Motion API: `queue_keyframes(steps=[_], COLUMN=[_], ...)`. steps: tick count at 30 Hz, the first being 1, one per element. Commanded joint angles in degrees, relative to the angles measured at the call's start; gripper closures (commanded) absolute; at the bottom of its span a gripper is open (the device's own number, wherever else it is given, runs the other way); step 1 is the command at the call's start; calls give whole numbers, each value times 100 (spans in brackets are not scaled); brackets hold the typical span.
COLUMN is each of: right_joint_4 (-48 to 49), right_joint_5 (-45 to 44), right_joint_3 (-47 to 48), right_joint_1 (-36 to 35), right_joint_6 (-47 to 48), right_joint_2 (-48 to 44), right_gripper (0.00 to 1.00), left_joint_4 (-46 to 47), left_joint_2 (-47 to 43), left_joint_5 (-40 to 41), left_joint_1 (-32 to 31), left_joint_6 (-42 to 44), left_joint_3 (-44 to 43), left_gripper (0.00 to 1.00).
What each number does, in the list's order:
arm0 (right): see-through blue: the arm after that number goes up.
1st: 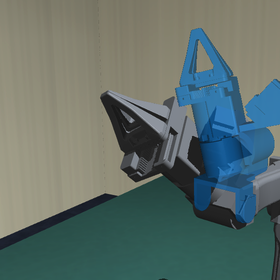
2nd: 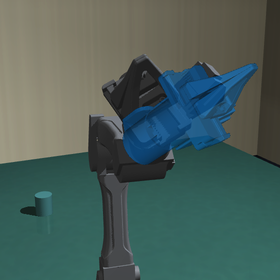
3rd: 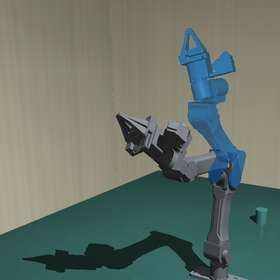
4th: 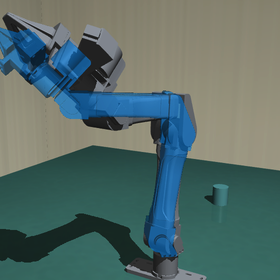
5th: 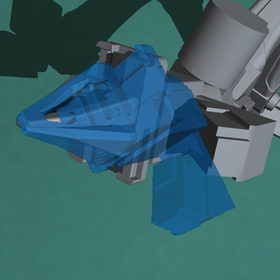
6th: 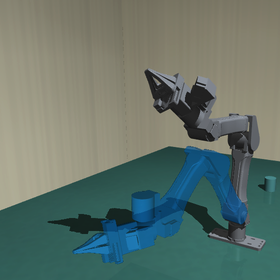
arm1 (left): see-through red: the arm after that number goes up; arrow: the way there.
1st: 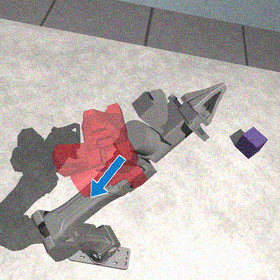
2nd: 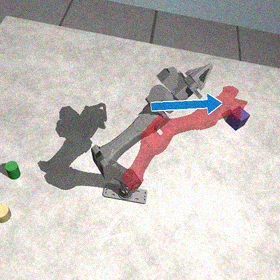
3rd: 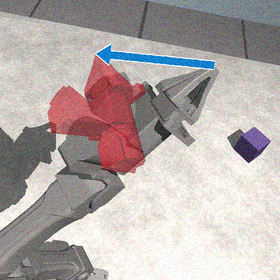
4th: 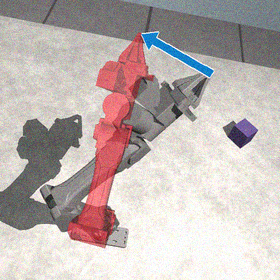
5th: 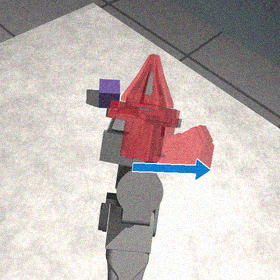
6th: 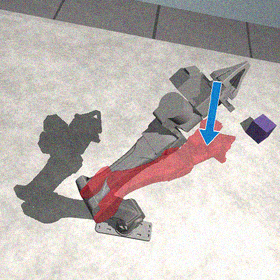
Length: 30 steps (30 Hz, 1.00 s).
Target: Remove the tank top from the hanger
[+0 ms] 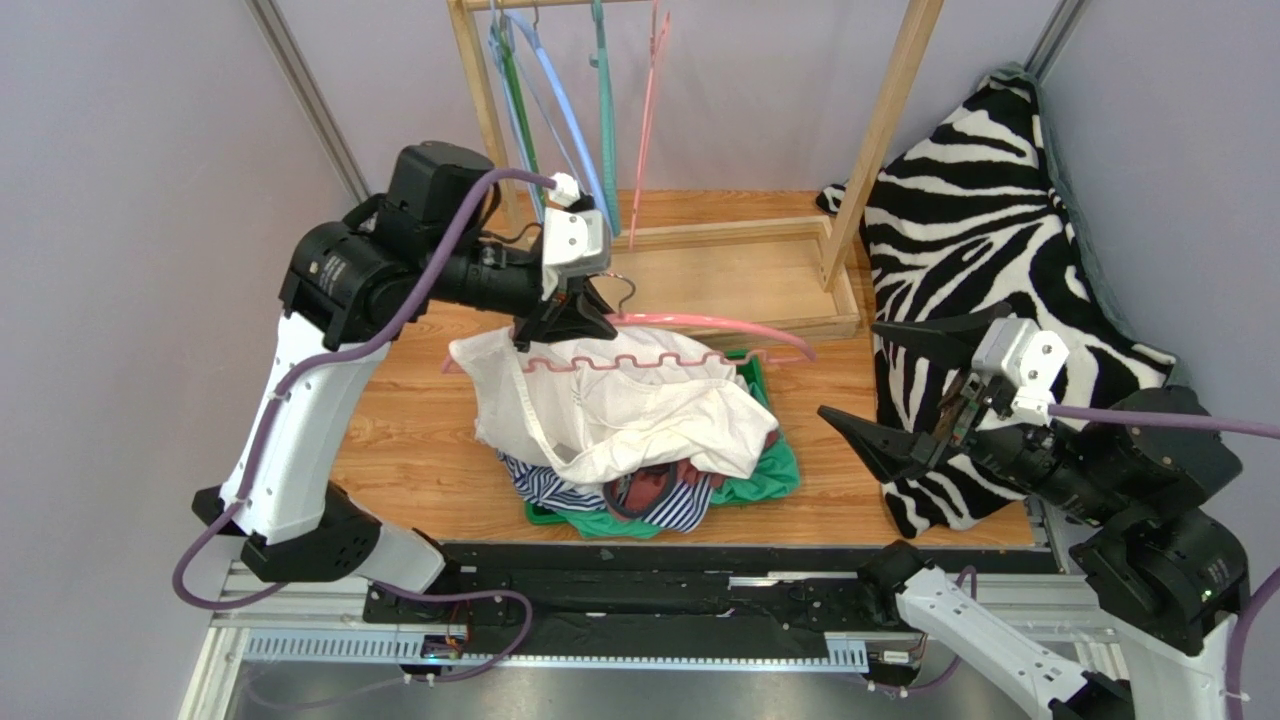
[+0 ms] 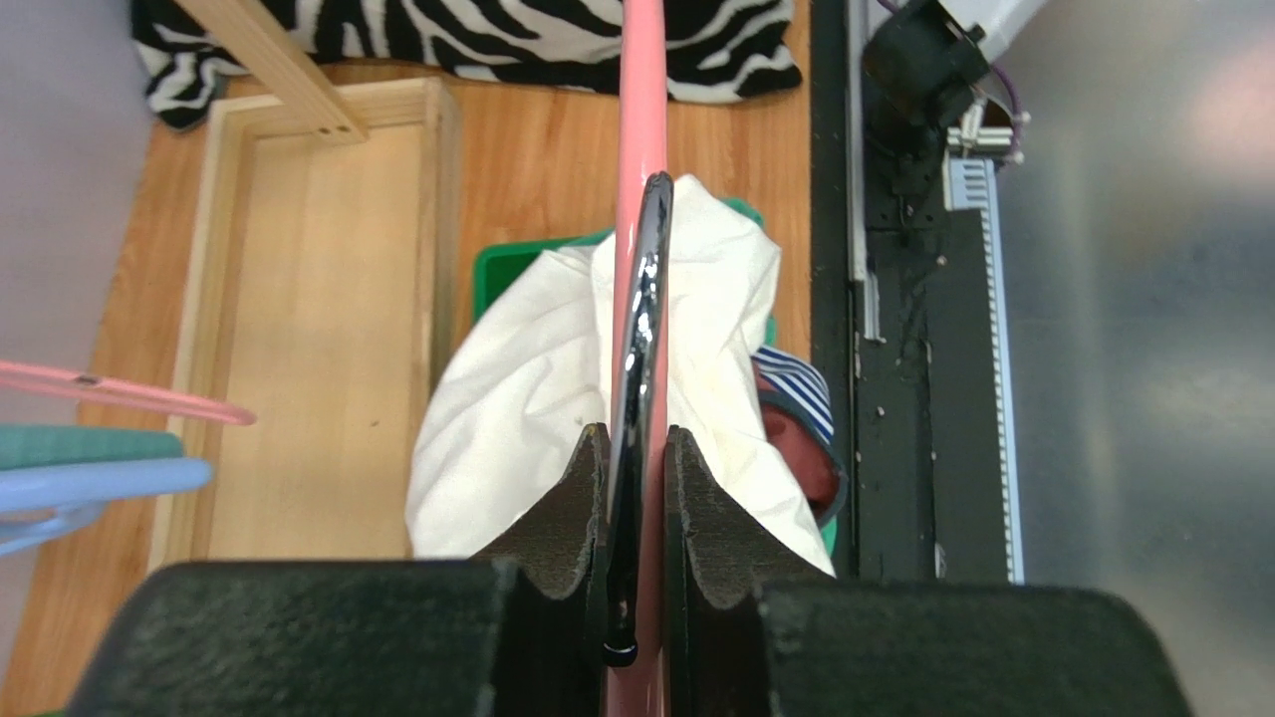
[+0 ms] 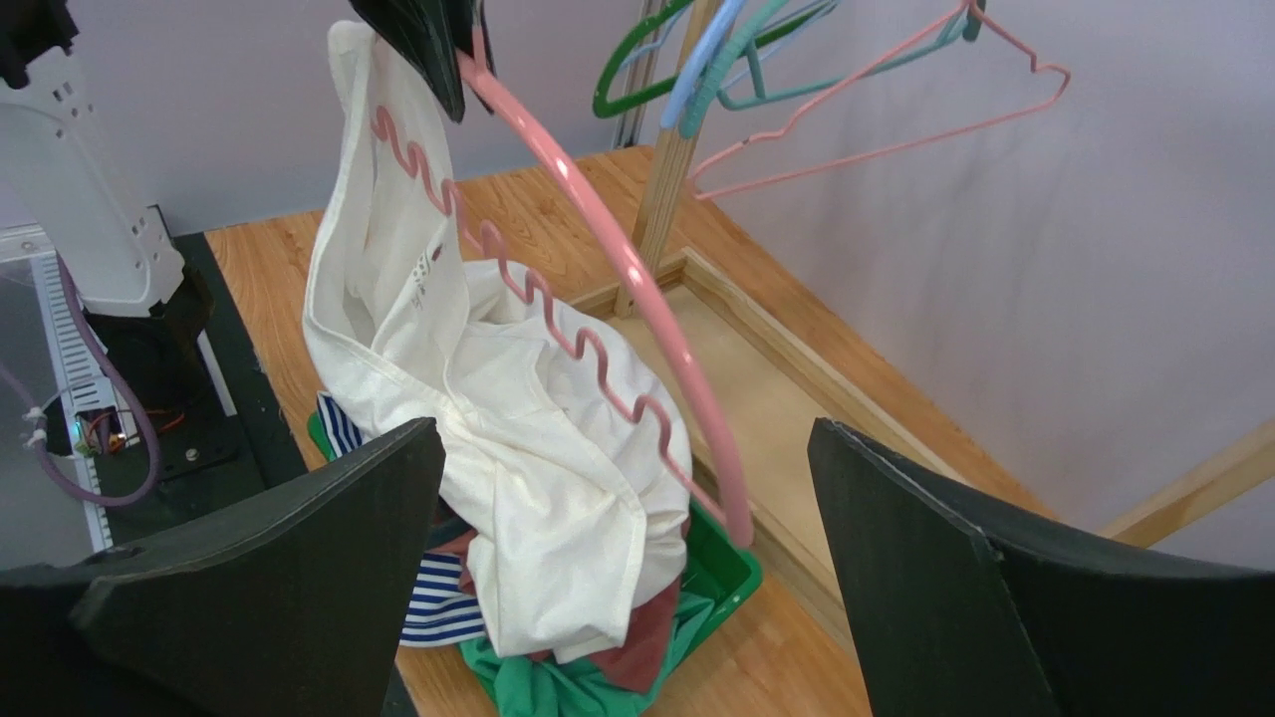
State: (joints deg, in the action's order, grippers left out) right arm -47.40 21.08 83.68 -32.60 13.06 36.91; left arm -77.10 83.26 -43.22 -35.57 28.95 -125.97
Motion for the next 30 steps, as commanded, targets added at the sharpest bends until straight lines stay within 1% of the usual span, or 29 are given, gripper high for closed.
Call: queue_keyframes(steps=[1, 7, 9, 13, 15, 17, 18, 19, 21, 22, 24, 25, 26, 27, 28, 29, 30], right_joint_4=[-516, -393, -419, -560, -735, -841, -885, -938, -982, -965, -816, -745, -597, -534, -464, -316, -253], right_joint_5=[493, 879, 1099, 916, 731, 652, 660, 695, 704, 635, 590, 547, 503, 450, 302, 204, 134], right_joint_3=[341, 482, 509, 553, 632, 693, 720, 763, 782, 764, 624, 571, 501, 387, 325, 272, 185], right_joint_1=[-27, -185, -238, -650, -817, -967, -976, -1002, -1038, -1047, -1055, -1064, -1056, -1055, -1055, -1055, -1055], right_joint_6=[601, 707, 680, 680, 724, 742, 742, 742, 707, 663, 541, 496, 461, 391, 356, 320, 285], right_joint_2=[720, 1362, 1494, 1767, 1908, 2039, 2083, 2110, 2145, 2119, 1979, 1909, 1856, 1699, 1619, 1522, 1365], right_gripper=[0, 0, 2, 14, 17, 27, 34, 55, 81, 100, 100, 100, 100, 100, 100, 100, 100], left_joint_4=[-244, -393, -402, -402, -402, -429, -437, -437, -420, -394, -218, -131, 105, 273, 440, 685, 801], left_joint_2=[-162, -56, -47, -21, -12, -21, -38, -47, -91, -117, -205, -240, -319, -380, -442, -573, -661], left_joint_5=[15, 51, 68, 95, 77, 77, 68, 77, 68, 103, 173, 322, 471, 690, 1284, 1594, 1885], left_joint_1=[-353, -644, -758, -837, -855, -899, -908, -925, -934, -934, -943, -934, -943, -943, -934, -943, -943], left_joint_6=[401, 524, 541, 559, 585, 594, 603, 603, 594, 577, 428, 375, 209, 68, -90, -291, -346], left_joint_3=[-94, -103, -94, -129, -129, -156, -147, -138, -112, -103, -94, -103, -120, -138, -164, -199, -217], left_gripper=[100, 100, 100, 100, 100, 100, 100, 100, 100, 100, 100, 93, 84, 71, 45, 36, 20])
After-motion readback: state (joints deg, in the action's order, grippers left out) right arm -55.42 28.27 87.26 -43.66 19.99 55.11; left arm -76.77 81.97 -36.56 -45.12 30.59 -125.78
